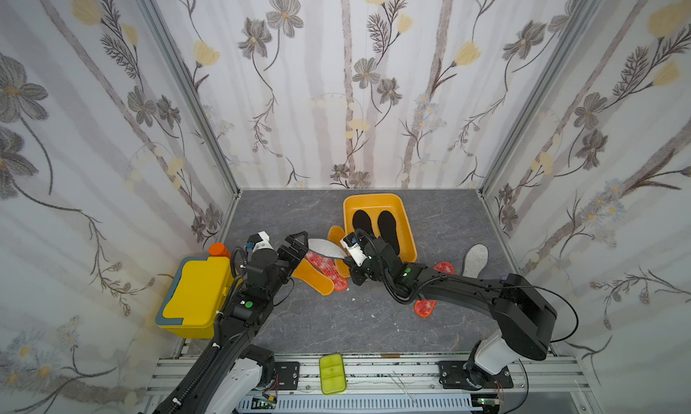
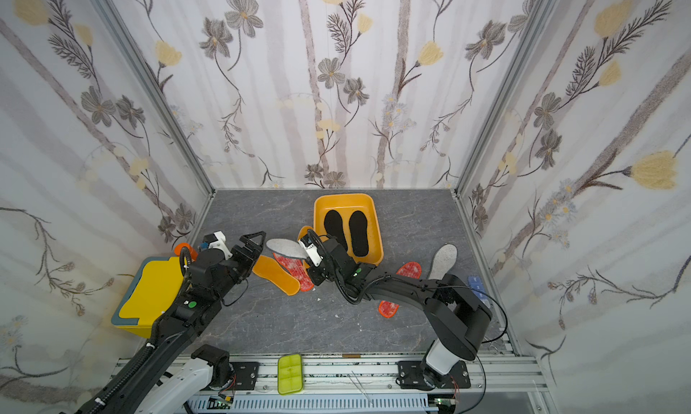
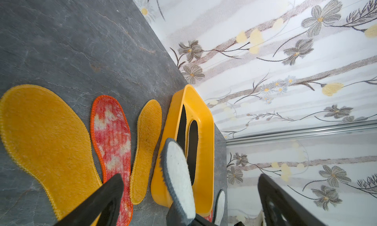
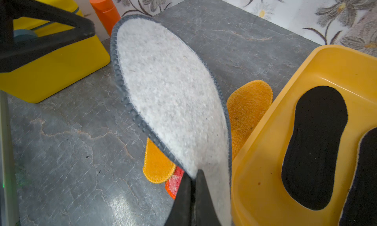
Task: Put the insoles into the storage box
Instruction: Place the insole in the storage box.
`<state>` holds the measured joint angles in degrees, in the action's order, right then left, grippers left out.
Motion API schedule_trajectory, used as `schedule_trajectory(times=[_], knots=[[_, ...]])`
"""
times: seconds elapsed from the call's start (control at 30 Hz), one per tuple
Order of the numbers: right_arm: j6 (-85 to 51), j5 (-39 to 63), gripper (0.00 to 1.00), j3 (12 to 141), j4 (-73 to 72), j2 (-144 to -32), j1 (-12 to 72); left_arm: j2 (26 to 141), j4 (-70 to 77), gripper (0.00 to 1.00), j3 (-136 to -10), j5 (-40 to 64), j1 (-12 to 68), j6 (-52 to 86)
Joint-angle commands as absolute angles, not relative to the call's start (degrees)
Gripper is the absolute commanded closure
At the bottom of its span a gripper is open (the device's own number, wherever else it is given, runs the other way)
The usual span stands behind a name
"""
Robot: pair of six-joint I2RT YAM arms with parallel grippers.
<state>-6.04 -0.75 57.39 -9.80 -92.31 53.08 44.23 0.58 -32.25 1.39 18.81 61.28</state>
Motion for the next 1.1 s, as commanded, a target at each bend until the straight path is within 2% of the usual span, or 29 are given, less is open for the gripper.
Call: schedule_trajectory(times=[0.0, 0.27, 0.5, 0.63, 0.73, 1.07], knots=[[-10.8, -4.0, 1.0, 59.6, -8.0, -91.8, 52.0, 45.1, 0.6, 0.0, -33.0, 0.3, 18.7, 60.1], [-17.4, -6.0, 1.0, 65.9, -4.2, -91.8, 49.9, 51.1, 5.5, 0.0, -33.6, 4.4, 18.8, 60.1], [-19.1, -6.3, 1.0, 68.4, -3.9, -92.5, 49.1, 50.7, 7.0, 0.0, -32.4, 4.5, 18.7, 60.7], [-20.2, -6.4, 1.0, 68.4, -3.7, -92.9, 49.0, 52.0, 12.7, 0.0, -31.9, 6.5, 18.9, 62.7], [-20.8, -6.4, 1.0, 69.1, -2.9, -93.4, 49.1, 55.4, 18.3, 0.0, -33.1, 8.7, 19.6, 63.9], [-20.8, -7.0, 1.0, 69.4, -1.8, -94.7, 49.7, 67.3, 21.3, 0.08, -41.7, 9.3, 25.7, 61.7]])
